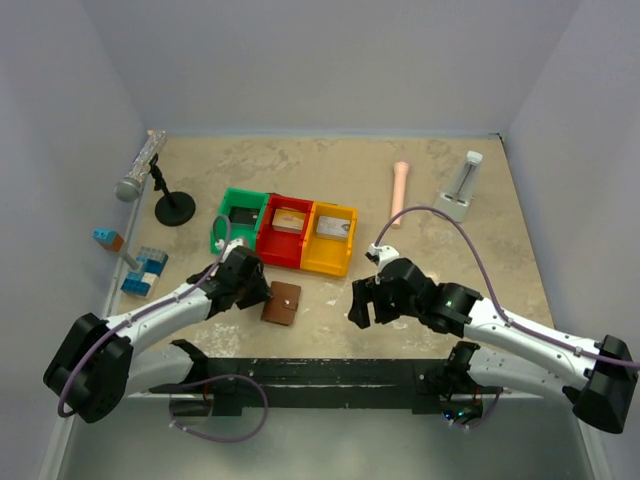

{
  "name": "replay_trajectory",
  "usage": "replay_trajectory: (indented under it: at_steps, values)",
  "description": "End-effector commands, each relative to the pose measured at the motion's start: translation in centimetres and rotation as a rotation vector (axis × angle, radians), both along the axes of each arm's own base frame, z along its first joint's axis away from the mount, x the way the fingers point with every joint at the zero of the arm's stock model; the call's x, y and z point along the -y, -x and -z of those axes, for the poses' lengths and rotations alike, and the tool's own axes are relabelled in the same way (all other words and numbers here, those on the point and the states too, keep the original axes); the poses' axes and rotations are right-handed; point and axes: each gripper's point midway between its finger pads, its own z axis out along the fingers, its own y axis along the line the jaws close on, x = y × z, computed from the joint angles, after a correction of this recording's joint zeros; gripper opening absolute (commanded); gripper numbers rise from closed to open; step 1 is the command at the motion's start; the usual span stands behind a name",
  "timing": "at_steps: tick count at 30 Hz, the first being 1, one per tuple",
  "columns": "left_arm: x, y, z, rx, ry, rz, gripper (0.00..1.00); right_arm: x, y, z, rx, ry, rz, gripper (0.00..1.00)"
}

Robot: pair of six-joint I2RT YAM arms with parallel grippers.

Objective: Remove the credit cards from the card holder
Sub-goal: Move the card holder to the center of the board, then pick up the card holder from the center of the board.

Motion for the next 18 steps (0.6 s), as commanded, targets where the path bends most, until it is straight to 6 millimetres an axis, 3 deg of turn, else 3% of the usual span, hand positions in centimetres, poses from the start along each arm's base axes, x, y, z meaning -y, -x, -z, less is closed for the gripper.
replay_trajectory:
  at_steps: [1, 11, 18]
  values:
    - [2.7, -0.3, 0.2, 0.009, 0.115, 0.087, 0.45, -1.1, -0.9, -2.1, 0.044, -0.060, 0.030, 0.80]
    - [5.7, 3.0, 1.5, -0.030, 0.191, 0.122, 0.44, -0.1, -0.1, -0.8, 0.022, -0.062, 0.046, 0.82]
    - [6.6, 5.0, 1.8, -0.054, 0.282, -0.012, 0.41, -0.2, 0.2, -0.2, -0.001, -0.082, 0.061, 0.82]
